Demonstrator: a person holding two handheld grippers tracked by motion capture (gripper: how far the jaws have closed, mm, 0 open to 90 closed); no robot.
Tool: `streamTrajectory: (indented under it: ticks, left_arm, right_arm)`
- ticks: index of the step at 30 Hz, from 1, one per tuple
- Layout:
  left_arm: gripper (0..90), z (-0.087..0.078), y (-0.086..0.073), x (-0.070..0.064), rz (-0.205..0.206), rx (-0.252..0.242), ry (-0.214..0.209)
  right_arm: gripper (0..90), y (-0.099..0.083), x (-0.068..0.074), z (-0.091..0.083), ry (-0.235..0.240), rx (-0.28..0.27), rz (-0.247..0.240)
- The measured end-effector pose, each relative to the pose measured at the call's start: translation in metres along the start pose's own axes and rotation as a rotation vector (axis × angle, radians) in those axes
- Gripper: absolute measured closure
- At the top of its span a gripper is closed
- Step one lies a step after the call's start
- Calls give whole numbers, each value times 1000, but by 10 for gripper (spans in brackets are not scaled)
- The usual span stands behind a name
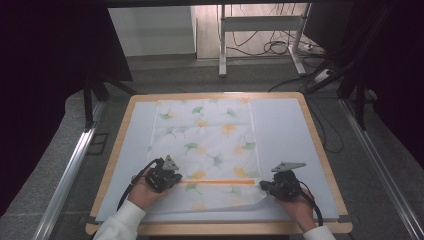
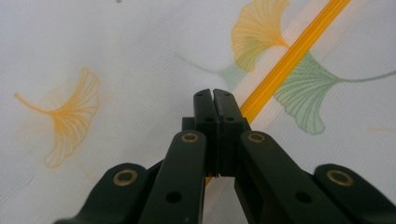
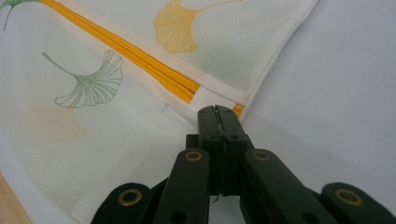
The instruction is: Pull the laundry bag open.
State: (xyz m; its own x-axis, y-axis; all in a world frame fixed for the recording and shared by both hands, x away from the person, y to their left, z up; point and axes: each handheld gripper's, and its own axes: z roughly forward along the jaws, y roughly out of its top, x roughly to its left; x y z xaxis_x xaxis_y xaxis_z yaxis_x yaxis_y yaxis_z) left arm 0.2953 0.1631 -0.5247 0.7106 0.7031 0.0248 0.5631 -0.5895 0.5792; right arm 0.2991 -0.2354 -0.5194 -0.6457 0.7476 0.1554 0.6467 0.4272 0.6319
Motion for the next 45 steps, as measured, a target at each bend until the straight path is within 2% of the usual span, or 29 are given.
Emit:
streamTrajectory:
  ticks: [11, 45]
  left_arm:
    - [900, -4, -5, 4, -1, 12, 18]
    - [900, -20, -31, 24, -78, 6, 40]
  right_arm:
    - [892, 0, 0, 0, 0, 0, 0]
    - [892, 0, 0, 0, -1, 2, -5]
